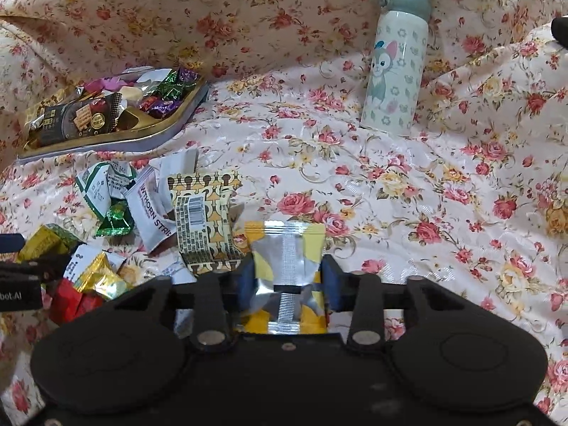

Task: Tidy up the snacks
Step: 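Grasp the yellow-green biscuit pack with left tool while right grasps silver-yellow pack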

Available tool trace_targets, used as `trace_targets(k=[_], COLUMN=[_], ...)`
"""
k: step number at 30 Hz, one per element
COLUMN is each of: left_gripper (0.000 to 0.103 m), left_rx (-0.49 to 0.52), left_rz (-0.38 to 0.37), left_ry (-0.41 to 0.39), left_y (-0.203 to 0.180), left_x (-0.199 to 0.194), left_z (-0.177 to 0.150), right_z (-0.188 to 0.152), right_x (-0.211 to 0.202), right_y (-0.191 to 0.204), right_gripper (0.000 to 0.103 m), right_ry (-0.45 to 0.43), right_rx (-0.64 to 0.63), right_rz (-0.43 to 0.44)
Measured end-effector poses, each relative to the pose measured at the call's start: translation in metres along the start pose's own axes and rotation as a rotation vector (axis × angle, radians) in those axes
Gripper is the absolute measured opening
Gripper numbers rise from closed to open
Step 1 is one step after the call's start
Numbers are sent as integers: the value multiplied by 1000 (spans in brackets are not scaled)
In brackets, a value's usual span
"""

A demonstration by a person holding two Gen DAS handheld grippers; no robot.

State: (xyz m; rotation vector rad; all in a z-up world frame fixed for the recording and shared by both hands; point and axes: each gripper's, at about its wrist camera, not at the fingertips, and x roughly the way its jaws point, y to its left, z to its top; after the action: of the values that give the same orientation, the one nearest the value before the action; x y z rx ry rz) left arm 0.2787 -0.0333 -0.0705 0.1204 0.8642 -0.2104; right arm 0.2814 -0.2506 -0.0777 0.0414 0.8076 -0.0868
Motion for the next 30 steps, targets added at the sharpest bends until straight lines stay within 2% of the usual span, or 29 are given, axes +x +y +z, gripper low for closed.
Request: trace_targets(k=[15,18,26,30], left_gripper=[85,79,49,46], left_rx=[6,10,46,38], left_rz=[-9,-14,-27,-18], left_ry=[-6,-1,5,19], left_y=[0,0,-12,-14], left_x=[-1,-3,-10,-14], left_z=[-1,1,4,5], right_z=[-23,-28,-38,-42], right_x=[-28,-33,-48,-60], right_y=[-10,-10,-16,-19], right_gripper=[38,38,37,37], right_ry=[4,5,15,6], right_rx=[60,64,95,114], right_rz=[-8,-11,-2,9])
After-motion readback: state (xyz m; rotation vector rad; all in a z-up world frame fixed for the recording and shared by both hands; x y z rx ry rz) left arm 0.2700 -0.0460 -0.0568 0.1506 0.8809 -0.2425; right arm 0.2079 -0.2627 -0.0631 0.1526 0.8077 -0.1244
